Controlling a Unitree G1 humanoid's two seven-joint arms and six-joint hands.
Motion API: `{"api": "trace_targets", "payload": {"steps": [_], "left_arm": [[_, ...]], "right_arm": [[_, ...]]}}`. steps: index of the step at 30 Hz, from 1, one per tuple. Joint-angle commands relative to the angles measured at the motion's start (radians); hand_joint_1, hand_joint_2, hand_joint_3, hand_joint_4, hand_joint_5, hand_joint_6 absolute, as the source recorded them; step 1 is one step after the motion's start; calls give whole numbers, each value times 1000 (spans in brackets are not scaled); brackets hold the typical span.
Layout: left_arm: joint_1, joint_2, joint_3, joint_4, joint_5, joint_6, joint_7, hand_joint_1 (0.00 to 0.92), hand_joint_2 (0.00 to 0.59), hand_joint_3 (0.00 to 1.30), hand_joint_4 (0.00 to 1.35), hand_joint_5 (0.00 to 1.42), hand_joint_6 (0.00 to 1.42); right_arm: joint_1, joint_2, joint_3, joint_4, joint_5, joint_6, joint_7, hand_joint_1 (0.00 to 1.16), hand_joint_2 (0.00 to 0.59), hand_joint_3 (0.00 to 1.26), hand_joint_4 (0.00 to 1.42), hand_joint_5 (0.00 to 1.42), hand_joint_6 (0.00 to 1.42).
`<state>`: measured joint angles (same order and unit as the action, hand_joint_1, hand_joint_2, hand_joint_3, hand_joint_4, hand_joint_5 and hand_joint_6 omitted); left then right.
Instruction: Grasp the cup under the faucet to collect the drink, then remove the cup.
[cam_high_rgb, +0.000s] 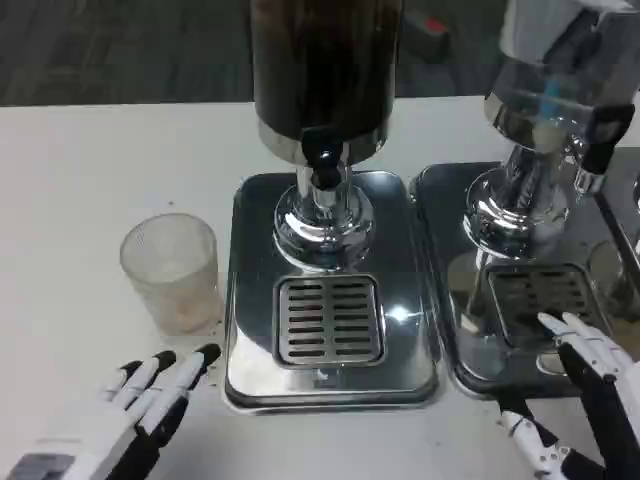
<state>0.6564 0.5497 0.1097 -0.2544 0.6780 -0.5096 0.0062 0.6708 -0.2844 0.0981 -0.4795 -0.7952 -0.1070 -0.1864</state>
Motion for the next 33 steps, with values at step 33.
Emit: {"api": "trace_targets", "payload": {"steps": [33], "left_arm": [[-108, -4, 52, 150, -90, -117, 131, 0, 52, 0, 0, 0, 0]], "right_arm": [[-24, 66, 34, 1, -18, 16, 5, 311, 423, 206, 146, 144, 301]]}}
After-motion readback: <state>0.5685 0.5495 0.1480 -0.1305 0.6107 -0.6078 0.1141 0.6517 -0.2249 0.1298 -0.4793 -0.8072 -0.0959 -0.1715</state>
